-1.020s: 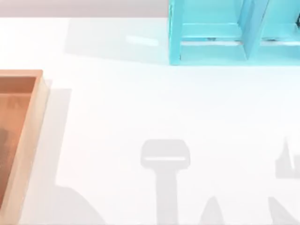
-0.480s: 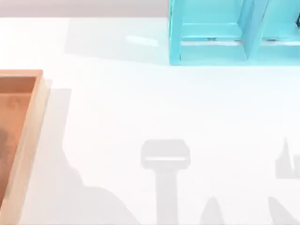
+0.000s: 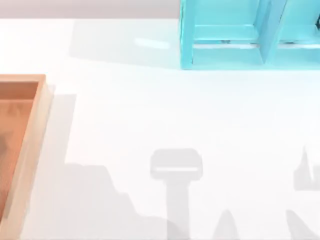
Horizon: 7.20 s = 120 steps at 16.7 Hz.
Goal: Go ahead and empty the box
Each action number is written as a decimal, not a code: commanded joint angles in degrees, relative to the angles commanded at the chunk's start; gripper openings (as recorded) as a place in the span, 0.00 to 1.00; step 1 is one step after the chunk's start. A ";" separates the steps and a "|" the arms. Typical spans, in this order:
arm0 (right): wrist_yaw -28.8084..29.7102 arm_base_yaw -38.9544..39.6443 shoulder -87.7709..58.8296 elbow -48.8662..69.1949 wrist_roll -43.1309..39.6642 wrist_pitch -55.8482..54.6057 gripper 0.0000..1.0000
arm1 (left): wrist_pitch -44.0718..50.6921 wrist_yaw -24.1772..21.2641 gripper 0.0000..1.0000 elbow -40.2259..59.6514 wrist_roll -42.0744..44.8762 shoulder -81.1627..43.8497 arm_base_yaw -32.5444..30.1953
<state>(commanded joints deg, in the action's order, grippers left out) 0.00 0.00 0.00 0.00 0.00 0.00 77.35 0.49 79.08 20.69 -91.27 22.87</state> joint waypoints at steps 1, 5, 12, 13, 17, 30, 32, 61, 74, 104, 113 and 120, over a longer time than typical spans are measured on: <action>0.00 0.00 0.00 0.00 0.00 0.00 1.00 | 0.00 0.00 0.00 0.00 0.00 0.00 0.00; 0.00 0.00 0.00 0.00 0.00 0.00 1.00 | 0.00 0.03 0.00 0.61 -0.58 -1.01 -0.52; 0.00 0.00 0.00 0.00 0.00 0.00 1.00 | 2.51 -0.33 0.00 22.13 -16.31 -20.51 -16.65; 0.00 0.00 0.00 0.00 0.00 0.00 1.00 | 2.86 -0.42 0.00 27.00 -19.55 -24.54 -20.04; 0.00 0.00 0.00 0.00 0.00 0.00 1.00 | 3.85 -0.75 0.00 44.87 -32.44 -40.38 -33.40; 0.00 0.00 0.00 0.00 0.00 0.00 1.00 | 1.93 -0.87 0.00 53.94 -43.08 -52.49 -43.67; 0.00 0.00 0.00 0.00 0.00 0.00 1.00 | -1.76 -0.80 0.00 50.17 -43.10 -52.28 -43.67; 0.00 0.00 0.00 0.00 0.00 0.00 1.00 | -5.95 -0.82 1.00 46.03 -43.11 -52.33 -43.71; 0.00 0.00 0.00 0.00 0.00 0.00 1.00 | 15.49 -0.86 1.00 71.28 -43.18 -56.15 -43.82; 0.00 0.00 0.00 0.00 0.00 0.00 1.00 | -1.23 -0.29 1.00 16.75 -6.28 -18.18 -11.82; 0.00 0.00 0.00 0.00 0.00 0.00 1.00 | -17.12 -0.31 1.00 3.38 -6.01 -20.60 -11.59; 0.00 0.00 0.00 0.00 0.00 0.00 1.00 | -21.10 -0.28 1.00 0.55 -6.08 -21.88 -11.68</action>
<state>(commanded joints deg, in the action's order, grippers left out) 0.00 0.00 0.00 0.00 0.00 0.00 56.25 0.21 79.63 14.61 -113.14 11.20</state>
